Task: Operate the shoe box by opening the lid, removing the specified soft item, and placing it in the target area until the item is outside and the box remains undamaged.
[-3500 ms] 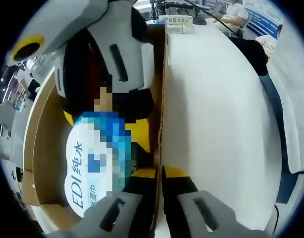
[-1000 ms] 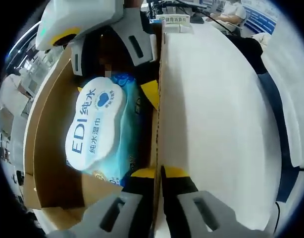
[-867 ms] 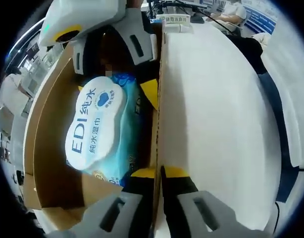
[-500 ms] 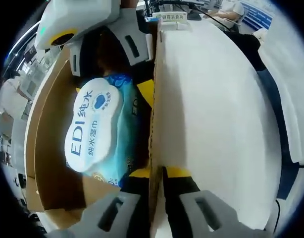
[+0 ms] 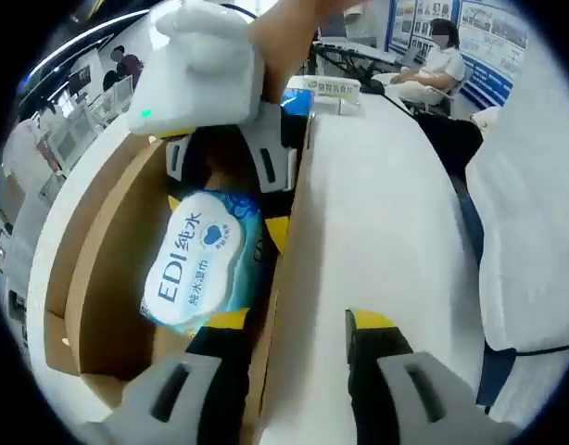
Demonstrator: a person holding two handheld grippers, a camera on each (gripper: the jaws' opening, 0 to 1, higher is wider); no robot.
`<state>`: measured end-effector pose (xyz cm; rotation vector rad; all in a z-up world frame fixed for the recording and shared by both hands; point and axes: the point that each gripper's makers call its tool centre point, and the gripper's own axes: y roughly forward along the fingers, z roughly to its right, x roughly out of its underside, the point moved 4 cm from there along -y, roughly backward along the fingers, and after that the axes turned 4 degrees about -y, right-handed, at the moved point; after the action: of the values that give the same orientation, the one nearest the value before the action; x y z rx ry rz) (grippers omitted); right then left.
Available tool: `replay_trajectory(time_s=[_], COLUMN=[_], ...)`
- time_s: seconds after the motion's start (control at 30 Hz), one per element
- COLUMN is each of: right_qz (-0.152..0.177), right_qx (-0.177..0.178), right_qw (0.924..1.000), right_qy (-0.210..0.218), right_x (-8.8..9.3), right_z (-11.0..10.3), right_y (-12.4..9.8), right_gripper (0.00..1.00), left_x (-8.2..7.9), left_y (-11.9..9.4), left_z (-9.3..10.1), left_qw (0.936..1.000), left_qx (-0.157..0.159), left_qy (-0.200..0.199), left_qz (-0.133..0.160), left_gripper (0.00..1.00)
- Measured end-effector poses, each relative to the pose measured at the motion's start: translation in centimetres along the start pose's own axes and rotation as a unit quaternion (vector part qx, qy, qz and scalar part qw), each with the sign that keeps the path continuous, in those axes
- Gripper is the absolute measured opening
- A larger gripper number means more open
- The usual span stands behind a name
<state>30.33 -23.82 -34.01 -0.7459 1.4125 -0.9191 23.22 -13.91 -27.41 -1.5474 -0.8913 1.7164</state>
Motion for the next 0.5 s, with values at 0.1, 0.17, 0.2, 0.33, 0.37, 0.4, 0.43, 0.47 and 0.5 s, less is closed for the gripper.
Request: replay_trajectory(time_s=[0.1, 0.17, 0.2, 0.33, 0.37, 0.4, 0.43, 0.47, 0.5], right_qz=[0.001, 0.002, 0.002, 0.003, 0.003, 0.003, 0.003, 0.003, 0.003], right_qx=[0.0, 0.0, 0.0, 0.0, 0.001, 0.001, 0.001, 0.001, 0.001], right_qw=[1.0, 1.0, 1.0, 1.0, 1.0, 1.0, 1.0, 1.0, 1.0], right_qy=[0.0, 0.0, 0.0, 0.0, 0.0, 0.001, 0.001, 0.001, 0.001], right_x=[0.0, 0.0, 0.1, 0.1, 0.1, 0.1, 0.1, 0.1, 0.2], right_z=[0.0, 0.1, 0.1, 0.1, 0.1, 0.1, 0.1, 0.1, 0.1], right_y=[0.0, 0.0, -0.1, -0.1, -0.1, -0.1, -0.1, -0.1, -0.1], right_gripper=[0.76, 0.76, 0.76, 0.76, 0.76, 0.76, 0.76, 0.76, 0.76], left_x=[-1.1, -1.3, -1.5, -2.4, -2.4, -2.6, -2.7, -2.8, -3.1], left_y=[-1.8, -2.6, -3.3, -5.4, -5.7, -6.1, -6.2, -6.4, -6.7], left_z=[-0.4, -0.7, -1.0, -2.5, -2.9, -3.6, -4.1, -4.6, -5.3], left_qw=[0.9987, 0.9982, 0.9975, 0.9941, 0.994, 0.9934, 0.9933, 0.9932, 0.9927], left_qx=[0.002, 0.004, 0.003, -0.002, -0.005, -0.011, -0.016, -0.02, -0.024], left_qy=[-0.015, -0.023, -0.028, -0.028, -0.025, -0.02, -0.016, -0.011, -0.01], left_qz=[0.048, 0.056, 0.064, 0.105, 0.106, 0.112, 0.113, 0.114, 0.118], left_gripper=[0.62, 0.64, 0.65, 0.72, 0.72, 0.72, 0.72, 0.72, 0.73])
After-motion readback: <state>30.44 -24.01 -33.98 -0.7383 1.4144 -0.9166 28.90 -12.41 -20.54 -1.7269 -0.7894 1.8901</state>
